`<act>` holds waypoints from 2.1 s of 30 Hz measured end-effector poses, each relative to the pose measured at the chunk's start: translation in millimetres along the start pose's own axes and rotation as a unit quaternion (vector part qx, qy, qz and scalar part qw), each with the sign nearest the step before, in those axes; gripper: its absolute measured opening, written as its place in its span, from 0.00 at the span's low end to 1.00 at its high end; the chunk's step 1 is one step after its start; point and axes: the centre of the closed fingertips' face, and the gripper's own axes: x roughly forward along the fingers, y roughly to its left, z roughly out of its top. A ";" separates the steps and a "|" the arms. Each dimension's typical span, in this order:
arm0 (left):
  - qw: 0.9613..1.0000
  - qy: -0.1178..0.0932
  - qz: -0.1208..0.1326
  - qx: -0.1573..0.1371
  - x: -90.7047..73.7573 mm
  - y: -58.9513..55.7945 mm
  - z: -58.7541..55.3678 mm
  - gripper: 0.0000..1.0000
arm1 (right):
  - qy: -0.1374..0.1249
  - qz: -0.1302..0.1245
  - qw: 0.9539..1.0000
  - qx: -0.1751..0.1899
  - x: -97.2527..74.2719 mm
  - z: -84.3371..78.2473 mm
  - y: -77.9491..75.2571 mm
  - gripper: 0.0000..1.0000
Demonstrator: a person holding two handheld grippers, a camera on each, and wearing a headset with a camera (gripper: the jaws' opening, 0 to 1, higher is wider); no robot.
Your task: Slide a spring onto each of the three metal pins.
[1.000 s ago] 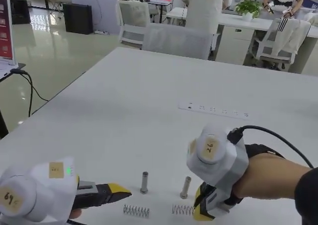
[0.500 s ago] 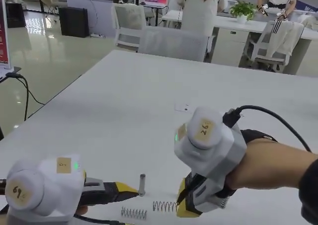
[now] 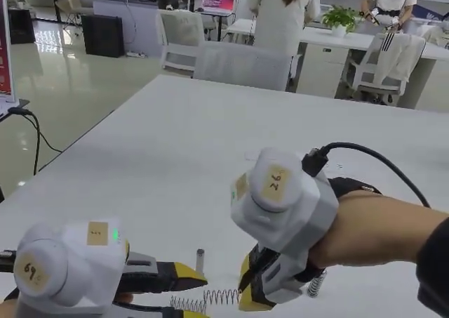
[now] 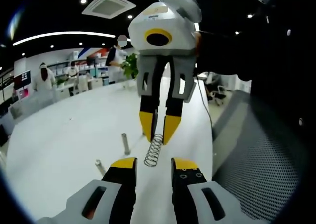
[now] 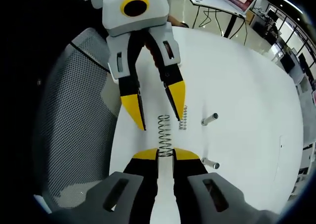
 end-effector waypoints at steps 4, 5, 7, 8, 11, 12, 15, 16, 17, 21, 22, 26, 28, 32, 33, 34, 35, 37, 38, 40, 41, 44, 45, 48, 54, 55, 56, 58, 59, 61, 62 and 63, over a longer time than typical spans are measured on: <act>1.000 -0.001 -0.001 0.007 0.3 -0.4 0.1 0.14 | -0.001 0.000 1.000 -0.008 -0.8 3.4 2.4 0.08; 1.000 0.000 -0.001 0.009 0.4 -0.4 0.1 0.12 | -0.001 0.000 1.000 -0.008 -0.8 3.8 2.6 0.08; 1.000 0.000 -0.001 0.012 0.3 -0.9 0.2 0.09 | -0.001 0.001 1.000 -0.010 -0.6 4.5 3.5 0.08; 1.000 0.000 -0.001 0.014 0.3 -0.5 0.0 0.07 | -0.001 0.001 1.000 -0.011 -0.6 5.0 3.9 0.08; 1.000 -0.001 -0.004 0.018 0.7 -1.0 -0.2 0.04 | 0.001 0.000 1.000 -0.013 -1.2 5.5 4.8 0.08; 1.000 0.000 -0.004 0.019 0.8 -1.4 -0.5 0.04 | 0.000 0.000 1.000 -0.013 -1.4 6.2 5.0 0.08; 1.000 0.000 -0.003 0.021 0.6 -1.2 -0.6 0.04 | -0.001 -0.004 1.000 -0.017 -4.9 8.3 4.9 0.08; 1.000 0.001 -0.003 0.022 0.5 -0.6 -0.8 0.04 | -0.004 -0.006 1.000 -0.017 -6.6 9.6 4.7 0.08; 1.000 0.001 -0.002 0.022 0.3 -0.3 -1.1 0.04 | -0.007 -0.007 1.000 -0.017 -9.2 11.5 4.7 0.08; 1.000 0.001 -0.002 0.022 0.1 -0.2 -1.0 0.03 | -0.016 -0.014 1.000 -0.020 -15.8 18.0 4.3 0.08; 1.000 0.001 -0.002 0.022 0.0 -0.4 -1.2 0.03 | -0.019 -0.016 0.999 -0.022 -17.4 20.5 4.5 0.08; 1.000 0.002 -0.003 0.023 -0.3 -1.4 -1.9 0.03 | -0.028 -0.023 0.999 -0.031 -22.2 29.6 6.1 0.07; 1.000 0.002 -0.003 0.024 -0.5 -1.9 -2.0 0.03 | -0.033 -0.027 0.998 -0.036 -24.0 34.1 6.8 0.07; 1.000 0.000 -0.004 0.024 -0.8 -2.4 -0.9 0.03 | -0.049 -0.029 0.998 -0.041 -28.2 43.6 7.8 0.07; 1.000 -0.002 -0.004 0.024 -0.9 -2.6 -0.4 0.03 | -0.052 -0.030 0.997 -0.042 -29.1 45.4 8.0 0.07; 1.000 -0.003 -0.003 0.025 -0.9 -2.8 0.5 0.03 | -0.054 -0.031 0.997 -0.044 -29.8 47.5 8.5 0.07; 1.000 -0.004 -0.003 0.025 -1.0 -2.9 1.0 0.03 | -0.055 -0.033 0.997 -0.047 -30.2 48.8 8.5 0.07; 1.000 -0.007 -0.003 0.025 -1.0 -3.0 2.2 0.03 | -0.060 -0.035 0.996 -0.053 -31.3 52.4 9.1 0.08; 1.000 -0.008 -0.003 0.025 -0.8 -3.1 3.1 0.03 | -0.063 -0.035 0.996 -0.053 -31.7 54.7 9.5 0.08; 1.000 -0.009 -0.004 0.026 -0.4 -3.3 3.6 0.03 | -0.066 -0.035 0.996 -0.056 -31.6 56.6 9.6 0.08; 1.000 -0.007 -0.004 0.028 -0.4 -3.3 3.2 0.03 | -0.066 -0.035 0.996 -0.056 -31.0 56.7 9.5 0.08; 1.000 -0.004 -0.003 0.030 -0.7 -3.7 2.0 0.03 | -0.063 -0.033 0.996 -0.056 -29.9 55.3 9.5 0.08; 1.000 -0.003 -0.003 0.030 -1.0 -3.8 1.8 0.03 | -0.062 -0.033 0.996 -0.057 -29.9 55.0 9.5 0.08; 1.000 -0.004 -0.003 0.028 -0.7 -3.4 1.9 0.03 | -0.062 -0.031 0.996 -0.056 -29.7 54.3 9.5 0.08; 1.000 -0.007 -0.004 0.028 -0.8 -4.0 3.7 0.03 | -0.054 -0.021 0.997 -0.052 -21.7 49.0 10.1 0.11; 1.000 -0.006 -0.005 0.029 -0.7 -4.4 3.7 0.03 | -0.052 -0.019 0.997 -0.051 -20.5 48.6 10.7 0.11; 1.000 -0.005 -0.006 0.030 -0.4 -4.7 3.6 0.03 | -0.051 -0.018 0.997 -0.051 -19.4 48.4 11.0 0.11; 0.999 -0.004 -0.008 0.032 0.4 -6.1 3.5 0.03 | -0.049 -0.014 0.997 -0.051 -17.1 48.5 11.6 0.10; 0.999 -0.003 -0.009 0.032 0.6 -6.7 3.4 0.03 | -0.049 -0.013 0.997 -0.051 -16.1 48.5 11.9 0.10; 0.999 -0.001 -0.011 0.035 1.2 -8.2 2.9 0.03 | -0.045 -0.009 0.998 -0.051 -14.2 48.0 12.6 0.10; 0.999 0.001 -0.012 0.036 1.5 -8.7 2.5 0.03 | -0.043 -0.007 0.998 -0.052 -13.3 47.9 13.2 0.10; 0.999 0.003 -0.013 0.038 1.8 -9.2 2.1 0.03 | -0.042 -0.004 0.998 -0.051 -12.4 47.8 14.0 0.09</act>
